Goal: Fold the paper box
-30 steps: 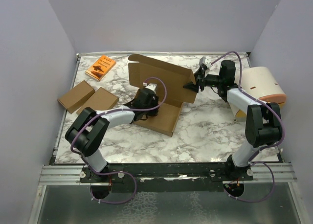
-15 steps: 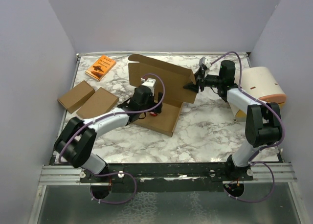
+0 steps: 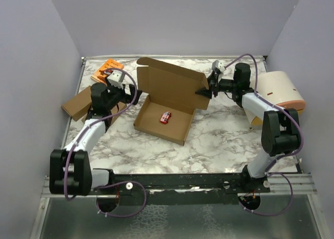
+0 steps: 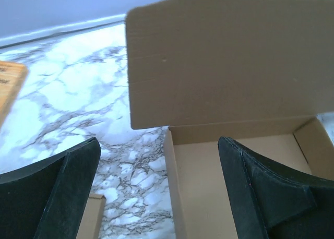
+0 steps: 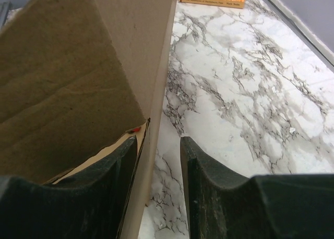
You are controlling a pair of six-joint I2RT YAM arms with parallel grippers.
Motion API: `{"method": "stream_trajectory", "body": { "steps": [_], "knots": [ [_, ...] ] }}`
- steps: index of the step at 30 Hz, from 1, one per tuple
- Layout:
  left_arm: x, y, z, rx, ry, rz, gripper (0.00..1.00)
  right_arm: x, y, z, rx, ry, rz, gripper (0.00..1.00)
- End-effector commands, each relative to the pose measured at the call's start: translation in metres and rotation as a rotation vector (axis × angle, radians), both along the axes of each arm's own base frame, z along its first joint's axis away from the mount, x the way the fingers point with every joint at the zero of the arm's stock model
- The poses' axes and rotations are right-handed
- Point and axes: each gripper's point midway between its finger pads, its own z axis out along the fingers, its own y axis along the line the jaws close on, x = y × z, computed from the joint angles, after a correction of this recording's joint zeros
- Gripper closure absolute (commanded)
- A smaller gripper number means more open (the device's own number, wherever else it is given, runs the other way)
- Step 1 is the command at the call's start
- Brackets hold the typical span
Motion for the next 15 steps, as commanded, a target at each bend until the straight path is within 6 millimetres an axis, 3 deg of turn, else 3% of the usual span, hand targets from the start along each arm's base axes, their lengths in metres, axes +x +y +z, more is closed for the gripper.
{"method": "stream_trajectory", "body": {
  "steps": [1, 4, 6, 12, 13, 15],
  "knots": [
    [0.017, -0.001, 0.006, 0.023, -0.097, -0.223, 0.03, 0.001, 0.002, 0.004, 0.000, -0.020, 0.034, 0.62],
    [0.022, 0.007, 0.014, -0.045, -0.174, -0.356, 0.05, -0.001, 0.002, 0.006, 0.003, -0.022, 0.045, 0.63],
    [0.022, 0.000, 0.018, -0.079, -0.213, -0.491, 0.08, -0.001, 0.003, 0.006, 0.005, -0.021, 0.052, 0.64],
    [0.053, -0.005, 0.011, -0.119, -0.213, -0.645, 0.16, -0.002, 0.003, 0.009, 0.005, -0.029, 0.053, 0.65],
    [0.052, -0.007, 0.021, -0.099, -0.290, -0.674, 0.16, -0.003, 0.002, 0.009, 0.004, -0.032, 0.053, 0.65],
    [0.044, -0.011, 0.023, -0.117, -0.349, -0.726, 0.17, -0.003, 0.002, 0.010, 0.005, -0.034, 0.054, 0.65]
  ]
}}
